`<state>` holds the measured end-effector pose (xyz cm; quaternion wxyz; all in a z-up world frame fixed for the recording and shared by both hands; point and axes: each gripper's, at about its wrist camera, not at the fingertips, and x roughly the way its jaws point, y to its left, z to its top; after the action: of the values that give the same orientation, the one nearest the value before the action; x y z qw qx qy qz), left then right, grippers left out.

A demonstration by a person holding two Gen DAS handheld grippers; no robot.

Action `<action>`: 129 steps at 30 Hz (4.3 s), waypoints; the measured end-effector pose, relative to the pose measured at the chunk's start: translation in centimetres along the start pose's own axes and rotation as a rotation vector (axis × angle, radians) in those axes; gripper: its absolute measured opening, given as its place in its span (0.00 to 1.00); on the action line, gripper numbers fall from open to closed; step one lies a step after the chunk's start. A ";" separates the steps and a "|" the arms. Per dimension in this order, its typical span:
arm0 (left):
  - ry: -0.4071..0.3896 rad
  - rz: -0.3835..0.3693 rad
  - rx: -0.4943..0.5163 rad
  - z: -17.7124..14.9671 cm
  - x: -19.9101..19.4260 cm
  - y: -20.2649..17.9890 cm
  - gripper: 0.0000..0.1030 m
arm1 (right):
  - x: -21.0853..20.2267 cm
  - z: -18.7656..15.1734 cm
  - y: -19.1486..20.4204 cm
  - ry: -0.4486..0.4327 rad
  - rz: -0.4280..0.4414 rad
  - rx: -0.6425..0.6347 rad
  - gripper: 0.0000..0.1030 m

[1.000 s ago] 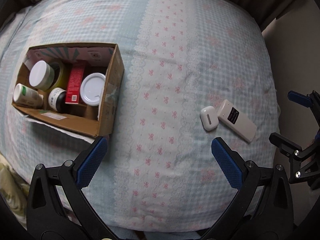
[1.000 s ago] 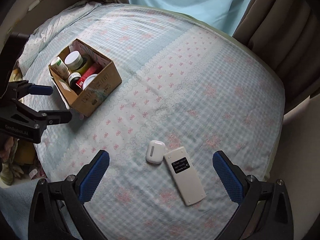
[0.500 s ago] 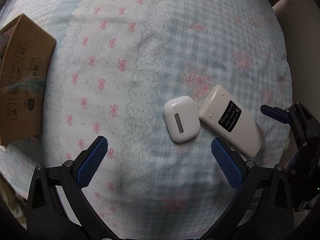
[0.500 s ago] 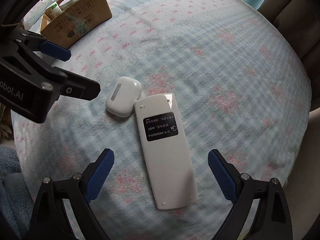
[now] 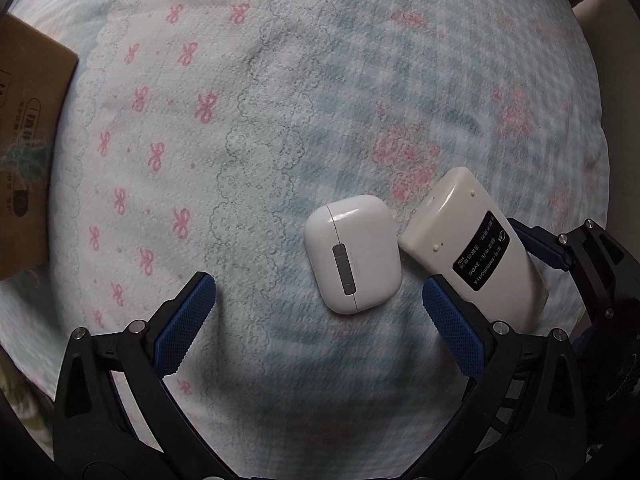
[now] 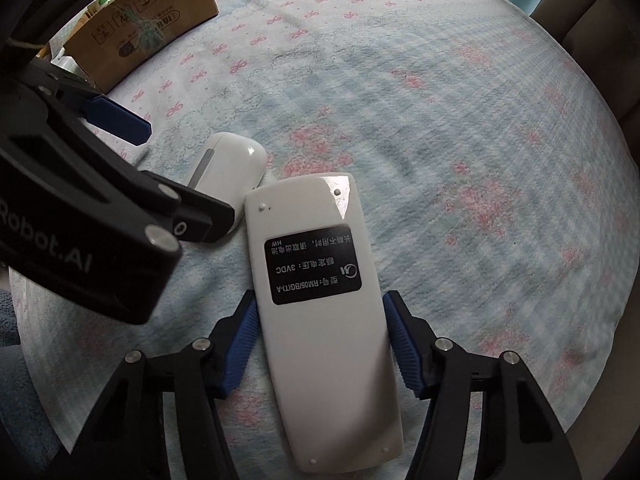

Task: Organize rigid objects
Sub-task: 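Grasp the white earbud case with the left tool while the right grasps the white remote, then carry the earbud case to the box with the left tool while the right carries the remote, then release the earbud case into the box with the left tool while the right releases the remote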

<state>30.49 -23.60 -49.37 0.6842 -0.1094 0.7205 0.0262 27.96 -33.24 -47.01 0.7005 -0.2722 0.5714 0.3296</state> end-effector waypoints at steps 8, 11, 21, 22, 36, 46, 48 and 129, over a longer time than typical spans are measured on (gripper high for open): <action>0.006 0.022 -0.042 1.1 1.1 -2.2 0.81 | -0.6 0.0 -1.9 0.002 0.013 0.079 0.55; 0.002 0.040 -0.060 1.6 1.6 -2.9 0.77 | -0.6 0.1 -2.1 0.001 0.009 0.081 0.55; -0.006 0.071 0.000 1.6 2.1 -2.8 0.50 | 0.0 -0.3 -0.5 -0.004 -0.029 0.072 0.55; -0.008 0.066 0.005 1.5 1.9 -2.6 0.42 | 0.0 -0.3 -0.3 -0.004 -0.034 0.072 0.55; -0.053 -0.039 0.066 1.4 0.4 -0.5 0.40 | 0.5 -0.2 1.1 0.003 -0.049 0.065 0.55; -0.100 -0.095 0.047 2.4 -2.9 0.6 0.40 | -1.7 1.1 0.9 -0.024 -0.034 0.146 0.54; -0.112 -0.106 0.039 2.3 -3.9 1.4 0.40 | -2.3 1.3 1.2 -0.033 -0.037 0.145 0.54; -0.050 -0.039 0.572 13.8 -16.8 44.5 1.00 | 0.8 37.6 22.2 0.100 0.080 0.472 1.00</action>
<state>36.06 24.38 -38.59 0.7051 0.0749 0.6795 -0.1885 34.26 9.44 -40.48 0.7020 -0.0941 0.6768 0.2009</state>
